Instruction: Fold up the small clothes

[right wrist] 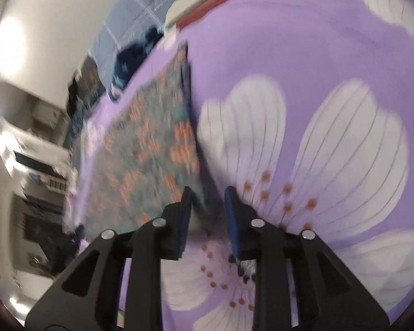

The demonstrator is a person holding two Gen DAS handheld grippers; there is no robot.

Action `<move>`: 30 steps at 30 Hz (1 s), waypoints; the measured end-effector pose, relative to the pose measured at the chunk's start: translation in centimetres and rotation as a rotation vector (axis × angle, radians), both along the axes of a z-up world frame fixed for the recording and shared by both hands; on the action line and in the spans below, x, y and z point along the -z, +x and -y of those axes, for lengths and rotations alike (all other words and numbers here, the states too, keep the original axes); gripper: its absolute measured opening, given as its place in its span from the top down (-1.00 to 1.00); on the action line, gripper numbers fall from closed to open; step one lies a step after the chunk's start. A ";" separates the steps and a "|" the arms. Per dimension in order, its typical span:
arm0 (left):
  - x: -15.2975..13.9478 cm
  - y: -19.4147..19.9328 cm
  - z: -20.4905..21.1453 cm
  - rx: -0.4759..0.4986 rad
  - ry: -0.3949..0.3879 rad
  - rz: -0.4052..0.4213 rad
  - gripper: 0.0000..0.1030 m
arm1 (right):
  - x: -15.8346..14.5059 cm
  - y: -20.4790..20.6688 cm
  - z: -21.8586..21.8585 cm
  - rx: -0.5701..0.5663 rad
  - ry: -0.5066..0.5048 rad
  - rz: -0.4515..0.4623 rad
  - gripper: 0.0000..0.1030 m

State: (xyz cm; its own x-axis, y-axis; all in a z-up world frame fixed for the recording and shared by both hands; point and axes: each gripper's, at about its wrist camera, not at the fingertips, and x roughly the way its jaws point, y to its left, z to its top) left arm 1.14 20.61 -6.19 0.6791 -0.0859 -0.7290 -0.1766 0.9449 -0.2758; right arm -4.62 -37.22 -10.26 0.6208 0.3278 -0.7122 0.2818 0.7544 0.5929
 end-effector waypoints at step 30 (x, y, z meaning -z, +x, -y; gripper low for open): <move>-3.0 20.1 4.4 0.291 0.002 0.105 0.92 | -5.0 23.5 -0.5 -0.267 -0.154 0.225 0.90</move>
